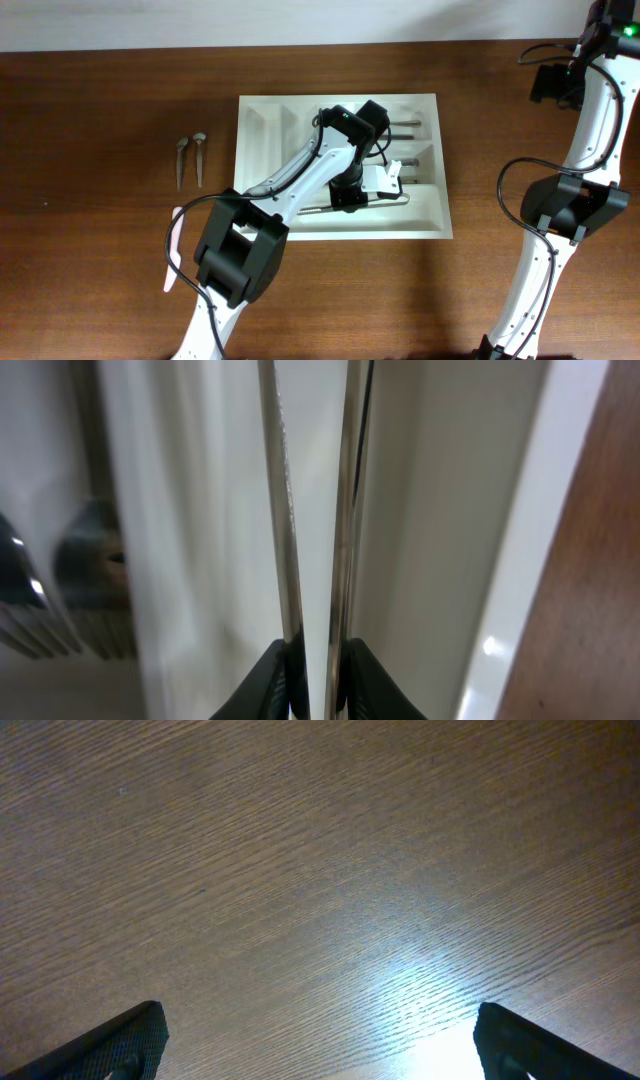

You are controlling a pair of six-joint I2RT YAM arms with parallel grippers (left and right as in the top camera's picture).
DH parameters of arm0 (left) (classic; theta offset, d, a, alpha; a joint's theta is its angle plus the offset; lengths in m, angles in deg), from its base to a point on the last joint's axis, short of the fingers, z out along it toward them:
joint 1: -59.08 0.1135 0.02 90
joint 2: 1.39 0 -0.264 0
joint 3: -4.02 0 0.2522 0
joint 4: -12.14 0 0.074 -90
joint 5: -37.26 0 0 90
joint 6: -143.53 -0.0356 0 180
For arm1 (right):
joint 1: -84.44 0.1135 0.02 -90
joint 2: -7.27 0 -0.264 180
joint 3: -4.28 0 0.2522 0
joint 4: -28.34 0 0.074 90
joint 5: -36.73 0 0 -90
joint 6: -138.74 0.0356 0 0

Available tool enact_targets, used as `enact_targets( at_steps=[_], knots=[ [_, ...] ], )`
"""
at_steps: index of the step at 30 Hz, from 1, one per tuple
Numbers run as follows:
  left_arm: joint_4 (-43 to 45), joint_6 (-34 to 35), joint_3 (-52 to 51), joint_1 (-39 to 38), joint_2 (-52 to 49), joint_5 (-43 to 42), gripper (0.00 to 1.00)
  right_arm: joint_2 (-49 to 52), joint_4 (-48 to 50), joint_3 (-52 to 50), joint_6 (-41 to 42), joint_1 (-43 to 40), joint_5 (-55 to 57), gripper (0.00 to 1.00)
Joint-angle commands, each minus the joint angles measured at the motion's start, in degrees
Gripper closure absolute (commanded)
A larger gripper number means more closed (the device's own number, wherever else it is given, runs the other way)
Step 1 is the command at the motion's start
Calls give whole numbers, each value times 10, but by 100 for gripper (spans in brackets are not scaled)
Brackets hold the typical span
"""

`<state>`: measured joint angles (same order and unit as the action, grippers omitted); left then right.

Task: Pack container
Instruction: 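Lower the tweezers into the lower compartment and open the left gripper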

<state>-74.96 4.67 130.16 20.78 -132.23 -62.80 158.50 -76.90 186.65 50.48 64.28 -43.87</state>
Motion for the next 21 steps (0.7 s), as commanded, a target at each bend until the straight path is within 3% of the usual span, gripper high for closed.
enact_targets(
  at_steps=[1,5,21],
  knots=[
    [-9,-9,0,-2,-5,-2,79,4,0,0,7,0,1,1],
    [-10,-9,0,-2,-5,-2,66,4,0,0,7,0,1,1],
    [-6,-9,0,-2,-6,-2,66,4,0,0,7,0,1,1]
  ],
)
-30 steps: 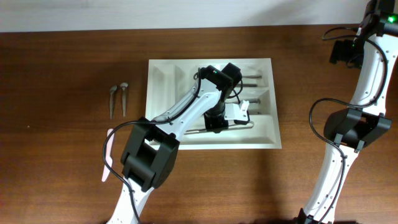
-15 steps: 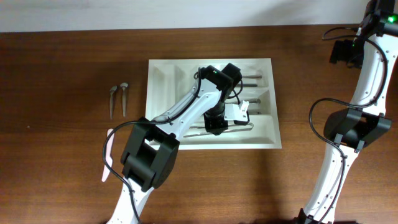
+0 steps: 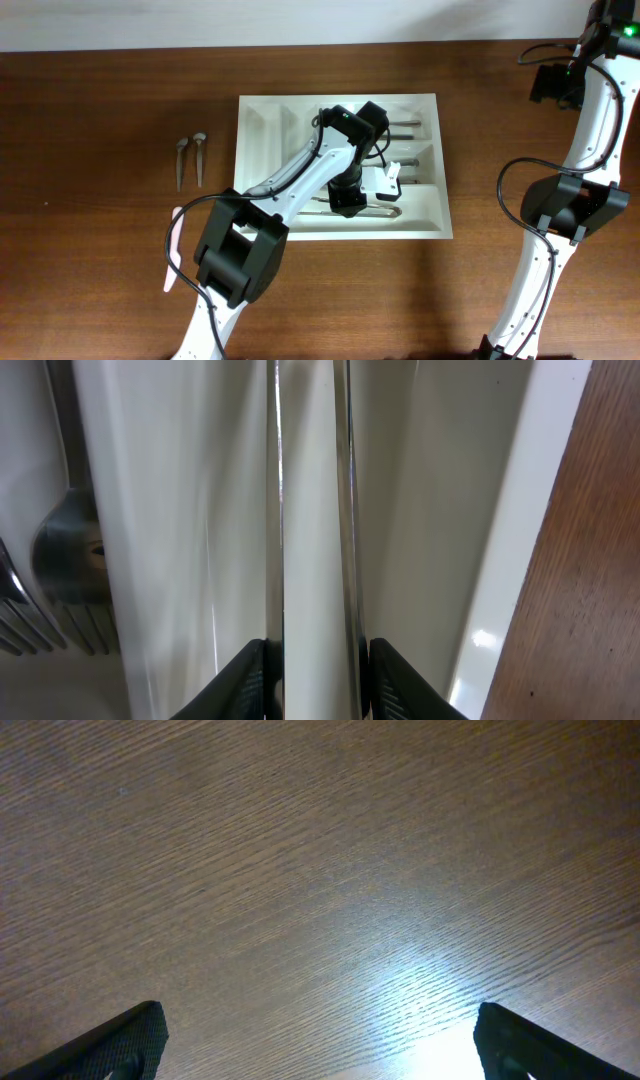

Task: Pack container
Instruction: 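Lower the tweezers into the lower compartment and open the left gripper, then move the left gripper back over the two small spoons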

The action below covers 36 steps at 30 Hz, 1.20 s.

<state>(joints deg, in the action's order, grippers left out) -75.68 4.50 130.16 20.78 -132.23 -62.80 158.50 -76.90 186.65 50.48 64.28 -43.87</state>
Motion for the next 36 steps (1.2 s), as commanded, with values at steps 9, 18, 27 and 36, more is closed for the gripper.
enact_targets(
  at_steps=[9,18,27,36],
  knots=[
    [19,-7,0,-2,-6,-2,61,4,0,0,7,0,1,1],
    [32,-5,2,-2,-6,-2,60,4,0,0,7,0,1,1],
    [12,64,158,-1,-3,107,60,4,0,0,7,0,1,1],
    [-50,177,370,61,-2,206,13,4,0,0,7,0,1,1]
  ],
)
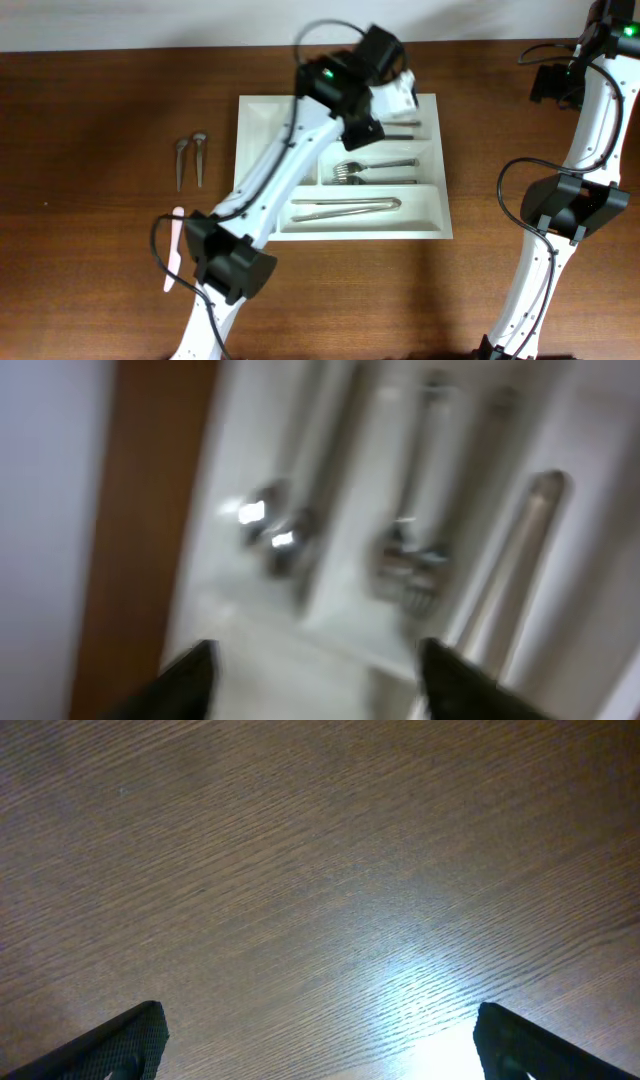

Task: Pack container
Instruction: 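Move the left gripper back over the two small spoons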

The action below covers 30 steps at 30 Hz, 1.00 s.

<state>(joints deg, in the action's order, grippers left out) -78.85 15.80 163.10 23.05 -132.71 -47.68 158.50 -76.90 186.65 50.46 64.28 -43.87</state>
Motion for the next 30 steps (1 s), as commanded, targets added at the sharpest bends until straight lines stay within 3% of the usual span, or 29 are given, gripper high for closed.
enact_targets(
  at_steps=[1,3,11,20,25,30],
  knots=[
    [-32,78,53,52,3,61,8,4,0,0,7,0,1,1],
    [-57,110,66,83,3,66,0,4,0,0,7,0,1,1],
    [-129,264,67,248,3,65,1,4,0,0,7,0,1,1],
    [-130,268,67,385,2,-52,1,4,0,0,7,0,1,1],
    [-82,268,66,414,-12,-104,1,4,0,0,7,0,1,1],
    [-89,273,66,414,-67,-103,1,4,0,0,7,0,1,1]
  ],
)
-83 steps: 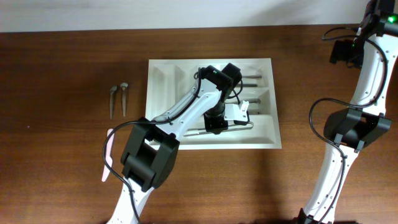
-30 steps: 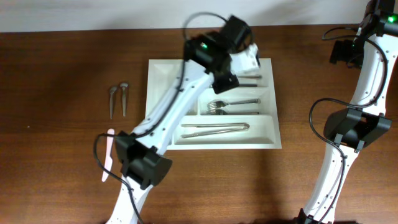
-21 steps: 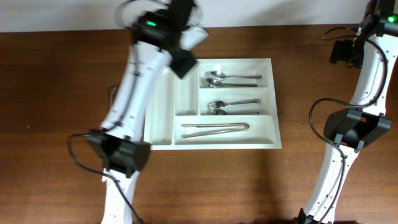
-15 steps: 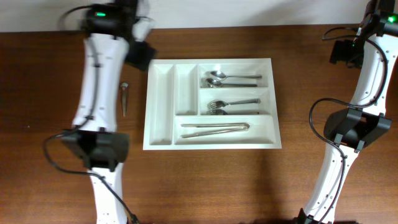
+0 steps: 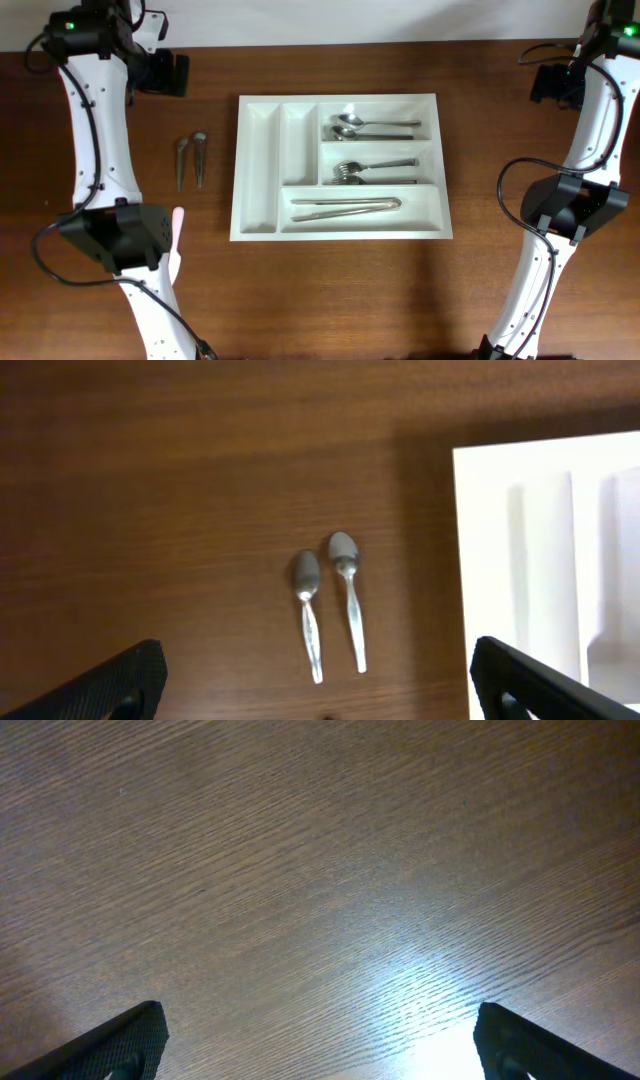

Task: Pack container
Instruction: 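Move the left gripper back over the two small spoons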

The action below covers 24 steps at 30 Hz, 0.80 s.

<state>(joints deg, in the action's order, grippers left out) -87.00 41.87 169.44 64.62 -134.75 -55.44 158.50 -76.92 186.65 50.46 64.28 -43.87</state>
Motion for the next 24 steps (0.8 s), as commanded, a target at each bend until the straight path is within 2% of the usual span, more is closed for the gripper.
enact_targets(
  at_steps=[1,7,24],
  knots=[
    [-12,20,3,-4,-58,-25,1,4,0,0,7,0,1,1],
    [-23,83,3,-10,-122,-25,1,4,0,0,7,0,1,1],
    [-82,85,3,-19,-182,-25,1,4,0,0,7,0,1,1]
  ],
)
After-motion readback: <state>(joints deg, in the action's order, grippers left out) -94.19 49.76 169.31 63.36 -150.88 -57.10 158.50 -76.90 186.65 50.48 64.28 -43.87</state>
